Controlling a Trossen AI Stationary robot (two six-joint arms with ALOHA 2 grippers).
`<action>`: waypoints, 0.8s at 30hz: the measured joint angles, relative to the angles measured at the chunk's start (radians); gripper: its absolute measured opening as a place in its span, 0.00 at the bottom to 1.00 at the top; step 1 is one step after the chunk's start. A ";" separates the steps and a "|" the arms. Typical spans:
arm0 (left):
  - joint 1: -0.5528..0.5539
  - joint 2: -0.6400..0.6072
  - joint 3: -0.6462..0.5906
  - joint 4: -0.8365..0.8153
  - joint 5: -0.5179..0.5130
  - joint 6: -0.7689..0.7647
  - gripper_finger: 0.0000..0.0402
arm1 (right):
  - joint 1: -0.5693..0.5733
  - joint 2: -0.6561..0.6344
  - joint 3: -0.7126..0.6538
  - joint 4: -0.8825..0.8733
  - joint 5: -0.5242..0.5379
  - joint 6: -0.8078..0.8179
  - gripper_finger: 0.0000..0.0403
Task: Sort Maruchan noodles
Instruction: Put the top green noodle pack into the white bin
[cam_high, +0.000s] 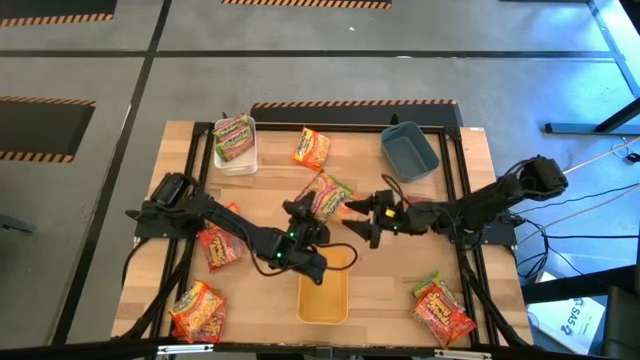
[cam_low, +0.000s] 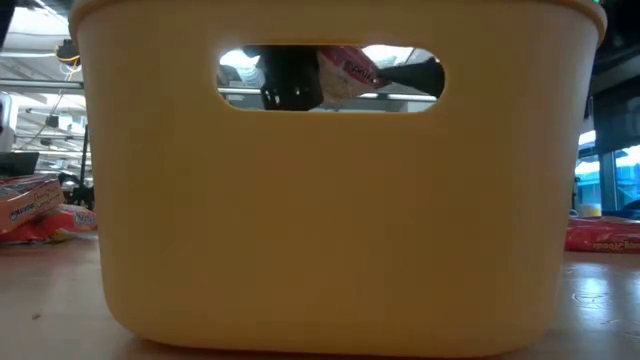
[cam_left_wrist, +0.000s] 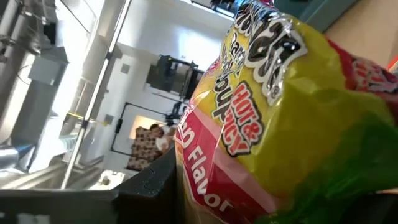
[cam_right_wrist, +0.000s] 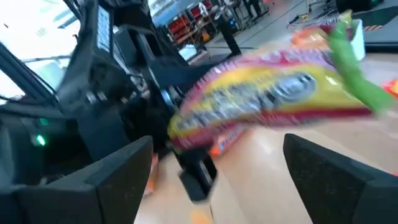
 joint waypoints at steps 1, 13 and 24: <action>0.007 0.000 0.000 0.000 0.007 0.002 0.42 | -0.014 0.000 0.009 -0.004 -0.009 0.000 0.85; 0.017 0.000 0.000 0.060 -0.014 -0.003 0.42 | -0.120 0.001 0.027 -0.132 -0.044 0.108 0.85; 0.019 0.000 0.000 0.115 0.008 -0.004 0.42 | -0.124 0.017 0.028 -0.039 -0.018 0.091 0.85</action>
